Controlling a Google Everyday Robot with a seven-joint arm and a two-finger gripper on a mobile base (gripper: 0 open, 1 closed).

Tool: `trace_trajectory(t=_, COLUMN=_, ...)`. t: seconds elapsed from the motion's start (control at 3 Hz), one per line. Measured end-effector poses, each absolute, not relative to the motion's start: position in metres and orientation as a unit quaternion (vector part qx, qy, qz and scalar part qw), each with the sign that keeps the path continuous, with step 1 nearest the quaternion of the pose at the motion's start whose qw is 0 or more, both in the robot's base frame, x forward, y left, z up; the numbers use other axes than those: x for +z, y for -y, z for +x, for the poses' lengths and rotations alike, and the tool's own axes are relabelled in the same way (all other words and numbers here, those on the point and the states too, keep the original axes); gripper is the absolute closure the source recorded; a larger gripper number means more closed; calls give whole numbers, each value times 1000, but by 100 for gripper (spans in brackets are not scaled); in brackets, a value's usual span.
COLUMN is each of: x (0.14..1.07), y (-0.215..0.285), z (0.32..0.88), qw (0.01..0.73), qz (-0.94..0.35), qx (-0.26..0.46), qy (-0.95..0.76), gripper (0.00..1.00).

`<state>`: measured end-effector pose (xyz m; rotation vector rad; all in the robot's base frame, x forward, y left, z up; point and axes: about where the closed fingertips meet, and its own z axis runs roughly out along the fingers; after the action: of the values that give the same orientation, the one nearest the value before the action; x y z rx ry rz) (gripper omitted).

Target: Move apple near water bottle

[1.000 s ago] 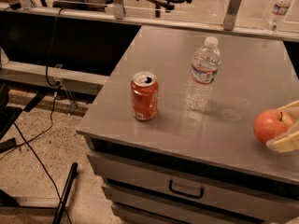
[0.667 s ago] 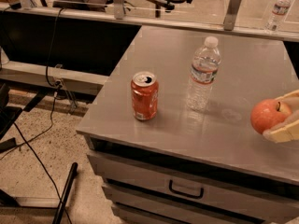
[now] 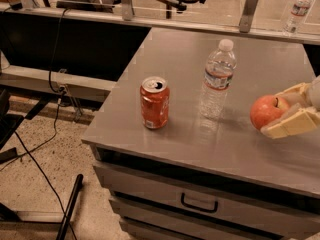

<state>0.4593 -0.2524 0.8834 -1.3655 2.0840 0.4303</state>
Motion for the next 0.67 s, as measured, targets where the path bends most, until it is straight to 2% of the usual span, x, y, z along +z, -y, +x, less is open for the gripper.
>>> trace_trajectory(t=0.67, x=867, y=230, z=492, qw=298, qz=-508, qx=133, qy=-797, gripper=57)
